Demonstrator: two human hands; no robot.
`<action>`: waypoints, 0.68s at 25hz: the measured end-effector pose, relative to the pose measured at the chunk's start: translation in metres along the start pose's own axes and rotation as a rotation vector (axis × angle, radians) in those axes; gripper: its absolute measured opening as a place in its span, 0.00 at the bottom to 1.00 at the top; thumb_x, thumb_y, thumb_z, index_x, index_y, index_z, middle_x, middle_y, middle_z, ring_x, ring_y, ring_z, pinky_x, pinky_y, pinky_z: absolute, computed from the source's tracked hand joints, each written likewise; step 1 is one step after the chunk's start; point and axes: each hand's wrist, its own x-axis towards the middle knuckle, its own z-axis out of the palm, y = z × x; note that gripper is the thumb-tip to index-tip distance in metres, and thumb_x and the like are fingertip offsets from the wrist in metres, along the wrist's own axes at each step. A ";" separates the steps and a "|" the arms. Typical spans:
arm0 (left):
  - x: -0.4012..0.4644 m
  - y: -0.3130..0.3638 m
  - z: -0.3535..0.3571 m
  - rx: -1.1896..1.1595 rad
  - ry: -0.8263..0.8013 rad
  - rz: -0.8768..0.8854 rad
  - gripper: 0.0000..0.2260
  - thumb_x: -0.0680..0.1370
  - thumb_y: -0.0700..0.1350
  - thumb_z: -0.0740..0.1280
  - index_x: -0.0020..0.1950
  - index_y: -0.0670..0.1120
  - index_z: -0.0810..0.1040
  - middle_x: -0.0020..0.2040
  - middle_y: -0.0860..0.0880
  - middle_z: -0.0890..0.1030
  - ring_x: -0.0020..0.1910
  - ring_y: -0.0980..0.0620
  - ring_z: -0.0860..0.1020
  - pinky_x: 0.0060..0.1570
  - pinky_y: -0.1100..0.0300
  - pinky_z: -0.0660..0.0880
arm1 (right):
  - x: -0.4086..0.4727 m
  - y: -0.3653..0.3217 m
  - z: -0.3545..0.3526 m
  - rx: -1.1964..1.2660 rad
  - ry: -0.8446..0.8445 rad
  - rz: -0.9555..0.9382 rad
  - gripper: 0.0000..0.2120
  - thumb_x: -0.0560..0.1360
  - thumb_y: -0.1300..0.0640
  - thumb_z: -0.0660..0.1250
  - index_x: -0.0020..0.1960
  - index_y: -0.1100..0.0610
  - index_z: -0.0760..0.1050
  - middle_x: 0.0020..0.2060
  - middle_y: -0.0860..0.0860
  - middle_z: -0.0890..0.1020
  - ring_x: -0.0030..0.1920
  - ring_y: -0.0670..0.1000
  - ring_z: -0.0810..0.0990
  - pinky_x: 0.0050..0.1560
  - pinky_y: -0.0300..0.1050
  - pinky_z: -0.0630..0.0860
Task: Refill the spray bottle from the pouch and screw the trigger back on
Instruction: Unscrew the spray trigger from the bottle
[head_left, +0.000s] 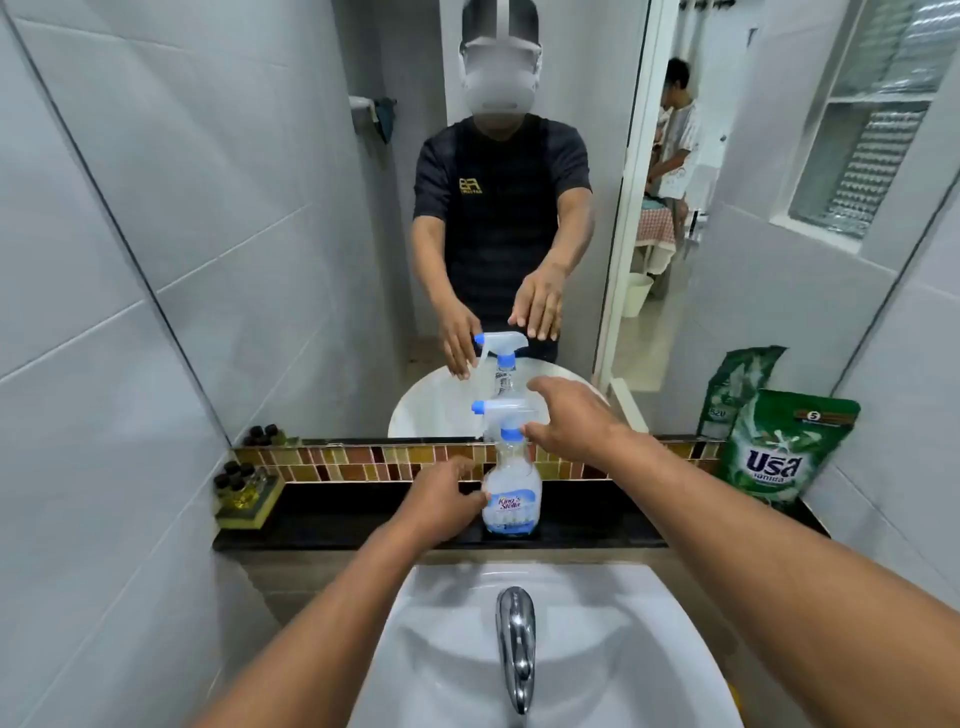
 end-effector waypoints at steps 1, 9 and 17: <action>0.007 -0.004 0.011 -0.042 0.000 -0.019 0.31 0.81 0.50 0.75 0.82 0.44 0.72 0.81 0.45 0.77 0.79 0.45 0.76 0.76 0.52 0.73 | 0.010 0.001 0.006 0.001 0.006 -0.011 0.33 0.77 0.50 0.73 0.78 0.56 0.67 0.73 0.55 0.76 0.71 0.56 0.74 0.67 0.51 0.72; 0.065 0.001 0.060 -0.329 0.102 -0.163 0.28 0.72 0.58 0.81 0.67 0.48 0.81 0.60 0.51 0.86 0.64 0.46 0.84 0.64 0.51 0.81 | 0.062 0.007 0.033 -0.051 -0.050 -0.060 0.16 0.74 0.45 0.73 0.55 0.54 0.79 0.48 0.55 0.84 0.51 0.59 0.82 0.42 0.47 0.73; 0.072 -0.007 0.072 -0.378 0.081 -0.100 0.27 0.67 0.62 0.80 0.60 0.49 0.84 0.54 0.50 0.88 0.54 0.48 0.87 0.58 0.44 0.85 | 0.042 0.017 -0.047 0.163 0.168 -0.031 0.17 0.72 0.41 0.76 0.47 0.55 0.81 0.39 0.53 0.83 0.41 0.57 0.81 0.42 0.53 0.77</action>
